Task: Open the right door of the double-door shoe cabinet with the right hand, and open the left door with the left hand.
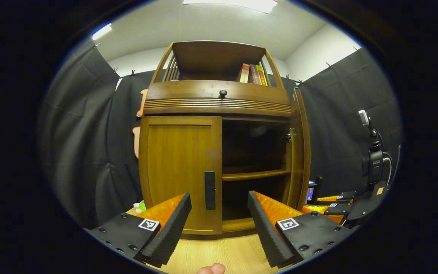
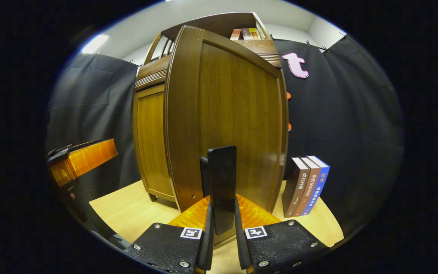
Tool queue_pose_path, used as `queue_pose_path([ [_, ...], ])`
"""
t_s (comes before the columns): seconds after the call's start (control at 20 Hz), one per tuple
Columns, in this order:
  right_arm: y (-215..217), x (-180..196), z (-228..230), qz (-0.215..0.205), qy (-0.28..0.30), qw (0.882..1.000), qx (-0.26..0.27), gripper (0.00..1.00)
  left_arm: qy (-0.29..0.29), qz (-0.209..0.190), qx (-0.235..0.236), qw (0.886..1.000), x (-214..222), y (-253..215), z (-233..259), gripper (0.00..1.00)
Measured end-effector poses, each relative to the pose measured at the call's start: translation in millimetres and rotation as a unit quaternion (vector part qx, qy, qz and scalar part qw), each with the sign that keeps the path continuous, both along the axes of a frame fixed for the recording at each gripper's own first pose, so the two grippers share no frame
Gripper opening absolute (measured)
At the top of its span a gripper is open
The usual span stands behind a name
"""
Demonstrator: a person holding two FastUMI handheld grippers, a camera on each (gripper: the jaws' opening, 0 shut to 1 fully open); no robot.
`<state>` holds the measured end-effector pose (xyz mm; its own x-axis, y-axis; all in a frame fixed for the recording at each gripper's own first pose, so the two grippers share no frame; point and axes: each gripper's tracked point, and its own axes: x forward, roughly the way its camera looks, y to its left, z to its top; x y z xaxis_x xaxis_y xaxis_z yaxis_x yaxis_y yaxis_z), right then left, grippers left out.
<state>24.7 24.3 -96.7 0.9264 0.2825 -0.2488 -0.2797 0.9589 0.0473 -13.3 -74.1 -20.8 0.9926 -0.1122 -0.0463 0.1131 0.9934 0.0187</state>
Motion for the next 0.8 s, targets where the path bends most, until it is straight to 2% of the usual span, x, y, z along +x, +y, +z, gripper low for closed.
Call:
queue_pose_path([
  [0.2, -26, -6, -8, -0.024, 0.005, 1.0, -0.005, 0.24, -0.005, -0.011, -0.002, 1.0, 0, -14, 5, 0.95],
  [0.25, -31, -7, -8, -0.027, 0.004, 1.0, -0.005, 0.15, -0.005, -0.016, -0.002, 1.0, 0, -18, 5, 0.95],
  [0.3, -41, -9, -8, -0.034, 0.004, 0.999, -0.003, 0.23, -0.007, -0.019, 0.0, 1.0, -1, -20, 6, 0.95],
  [0.45, -77, -11, -8, -0.07, -0.001, 0.998, -0.01, 0.16, -0.007, -0.025, 0.006, 1.0, -3, -26, 4, 0.94],
  [0.5, -93, -9, -15, -0.088, 0.003, 0.996, -0.026, 0.26, -0.005, -0.028, 0.006, 1.0, -3, -28, 3, 0.99],
  [0.55, -109, -11, -18, -0.093, 0.002, 0.995, -0.031, 0.02, -0.004, -0.032, 0.005, 0.999, -4, -31, 3, 0.97],
  [0.6, -111, -7, -17, -0.095, 0.001, 0.995, -0.006, 0.22, -0.004, -0.036, 0.003, 0.999, -4, -34, 4, 0.95],
  [0.65, -117, -7, -22, -0.098, 0.007, 0.995, 0.016, 0.21, -0.004, -0.04, 0.003, 0.999, -4, -38, 5, 0.95],
  [0.7, -125, -5, -21, -0.103, 0.004, 0.994, 0.034, 0.1, -0.005, -0.044, 0.004, 0.999, -6, -41, 4, 0.95],
  [0.8, -140, -7, -19, -0.094, 0.002, 0.995, 0.036, 0.1, -0.008, -0.049, 0.007, 0.999, -7, -44, 6, 0.94],
])
